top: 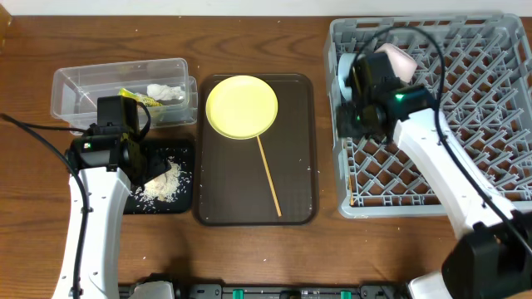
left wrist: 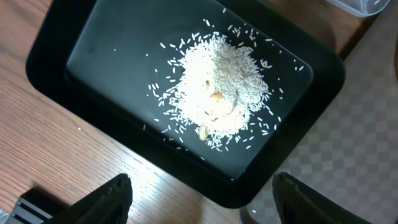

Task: Sort waste into correct bins and load items into the dishwasher rack
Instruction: 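Carry the chopstick to the rack's left edge and insert it, then return right gripper to the tray and grasp the second chopstick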

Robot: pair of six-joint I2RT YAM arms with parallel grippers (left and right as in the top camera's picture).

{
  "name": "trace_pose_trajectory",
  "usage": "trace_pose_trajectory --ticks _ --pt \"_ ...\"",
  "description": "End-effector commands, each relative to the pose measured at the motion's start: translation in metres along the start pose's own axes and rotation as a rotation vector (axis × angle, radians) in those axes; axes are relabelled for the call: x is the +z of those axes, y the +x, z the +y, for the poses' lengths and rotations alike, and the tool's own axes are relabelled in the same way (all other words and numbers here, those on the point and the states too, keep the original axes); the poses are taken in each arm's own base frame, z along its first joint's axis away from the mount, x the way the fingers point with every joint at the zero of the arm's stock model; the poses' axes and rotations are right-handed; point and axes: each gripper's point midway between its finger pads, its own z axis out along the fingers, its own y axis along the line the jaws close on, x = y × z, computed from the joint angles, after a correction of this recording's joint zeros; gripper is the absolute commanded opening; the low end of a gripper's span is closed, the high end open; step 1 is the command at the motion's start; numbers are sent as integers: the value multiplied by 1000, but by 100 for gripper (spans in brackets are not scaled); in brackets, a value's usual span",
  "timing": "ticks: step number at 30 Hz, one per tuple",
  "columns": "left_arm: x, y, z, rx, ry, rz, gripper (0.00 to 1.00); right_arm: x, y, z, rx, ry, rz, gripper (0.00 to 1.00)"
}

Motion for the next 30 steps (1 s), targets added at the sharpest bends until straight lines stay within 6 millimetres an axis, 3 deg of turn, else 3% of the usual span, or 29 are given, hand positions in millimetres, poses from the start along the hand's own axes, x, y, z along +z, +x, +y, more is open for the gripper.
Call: trace_pose_trajectory --ticks 1,7,11,15,24,30 --pt "0 -1 3 -17 -9 -4 75 -14 -7 37 -73 -106 -47 51" --pt "0 -1 3 -17 -9 -4 75 6 19 86 -192 -148 21 56" --pt "0 -1 3 -17 -9 -4 75 33 45 123 -274 -168 90 58" --pt "0 -1 3 -17 -9 -4 75 63 73 146 -303 -156 164 57" --pt "0 -1 3 -17 -9 -4 75 118 117 150 -338 -29 272 54" --pt "0 -1 3 -17 -9 -4 75 126 124 144 -310 12 296 30"
